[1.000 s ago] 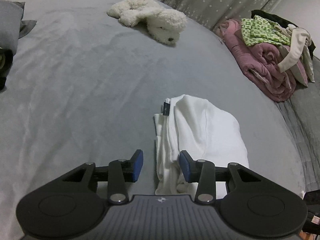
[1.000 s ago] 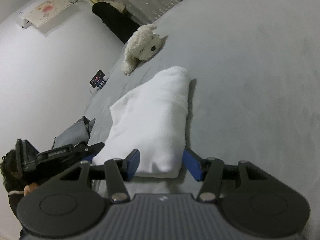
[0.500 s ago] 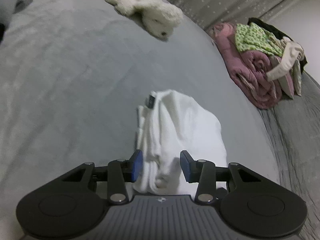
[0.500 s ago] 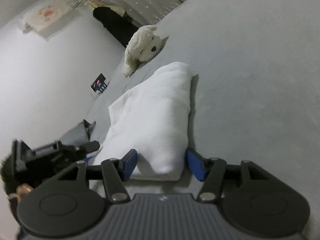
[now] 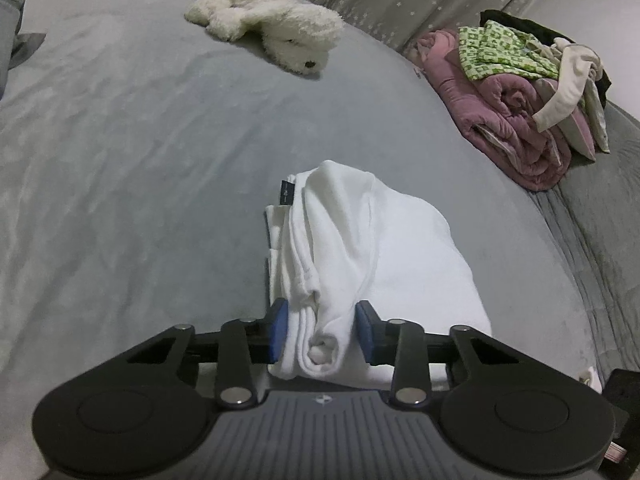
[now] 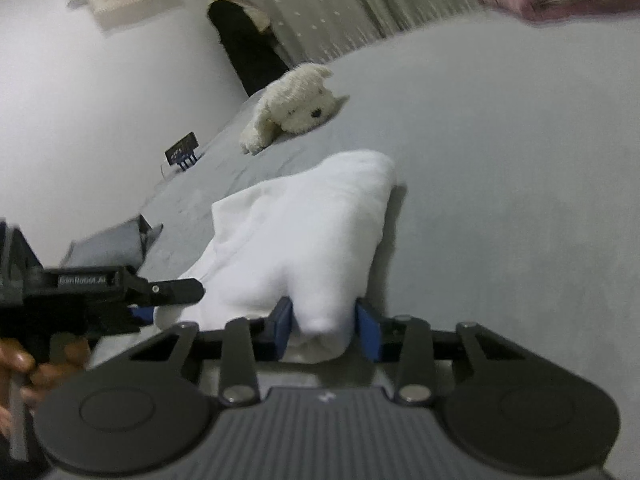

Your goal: Fold clothes

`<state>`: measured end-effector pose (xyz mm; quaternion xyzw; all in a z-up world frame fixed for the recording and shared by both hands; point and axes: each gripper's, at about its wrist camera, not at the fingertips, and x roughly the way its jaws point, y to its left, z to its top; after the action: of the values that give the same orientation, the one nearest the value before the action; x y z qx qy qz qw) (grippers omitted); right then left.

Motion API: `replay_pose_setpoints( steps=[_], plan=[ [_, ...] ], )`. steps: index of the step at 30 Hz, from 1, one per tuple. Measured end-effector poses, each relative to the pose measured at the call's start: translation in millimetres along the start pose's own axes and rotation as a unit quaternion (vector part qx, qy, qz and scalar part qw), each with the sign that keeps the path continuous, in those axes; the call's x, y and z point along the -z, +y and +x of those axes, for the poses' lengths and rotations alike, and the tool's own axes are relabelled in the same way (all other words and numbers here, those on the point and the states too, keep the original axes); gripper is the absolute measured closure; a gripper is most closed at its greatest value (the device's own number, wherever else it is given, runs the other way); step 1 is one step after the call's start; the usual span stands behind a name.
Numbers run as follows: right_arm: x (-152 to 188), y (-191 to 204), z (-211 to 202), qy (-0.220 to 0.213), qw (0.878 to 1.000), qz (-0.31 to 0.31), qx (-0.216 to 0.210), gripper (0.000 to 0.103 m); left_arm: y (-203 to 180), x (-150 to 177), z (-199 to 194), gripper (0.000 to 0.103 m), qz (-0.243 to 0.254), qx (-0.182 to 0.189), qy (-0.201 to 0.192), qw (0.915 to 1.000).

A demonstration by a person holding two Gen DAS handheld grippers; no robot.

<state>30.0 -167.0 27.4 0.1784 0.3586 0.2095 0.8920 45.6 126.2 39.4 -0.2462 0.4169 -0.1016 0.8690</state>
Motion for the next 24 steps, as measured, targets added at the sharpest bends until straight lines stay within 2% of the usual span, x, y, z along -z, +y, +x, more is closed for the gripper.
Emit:
replay_pose_setpoints(
  steps=[7, 11, 16, 18, 21, 24],
  plan=[
    [-12, 19, -32, -0.025, 0.996, -0.080, 0.031, 0.073, -13, 8, -6, 0.078, -0.002, 0.037, -0.004, 0.9993],
    [-19, 11, -53, -0.019, 0.995, -0.084, 0.051, 0.073, -31, 22, -3, 0.079, 0.022, 0.057, 0.015, 0.9980],
    [-14, -2, -53, 0.028, 0.994, -0.081, 0.071, 0.073, -44, 33, 3, 0.079, 0.045, 0.042, 0.028, 0.9977],
    [-11, -8, -49, 0.051, 0.993, -0.079, 0.077, 0.068, -45, 35, 4, 0.079, 0.045, 0.038, 0.032, 0.9977],
    [-9, -15, -46, 0.059, 0.994, -0.063, 0.067, 0.061, -45, 36, 4, 0.079, 0.045, 0.036, 0.033, 0.9978],
    [-12, -14, -52, 0.031, 0.996, -0.056, 0.069, 0.059, -45, 37, 3, 0.079, 0.041, 0.038, 0.034, 0.9979]
  ],
)
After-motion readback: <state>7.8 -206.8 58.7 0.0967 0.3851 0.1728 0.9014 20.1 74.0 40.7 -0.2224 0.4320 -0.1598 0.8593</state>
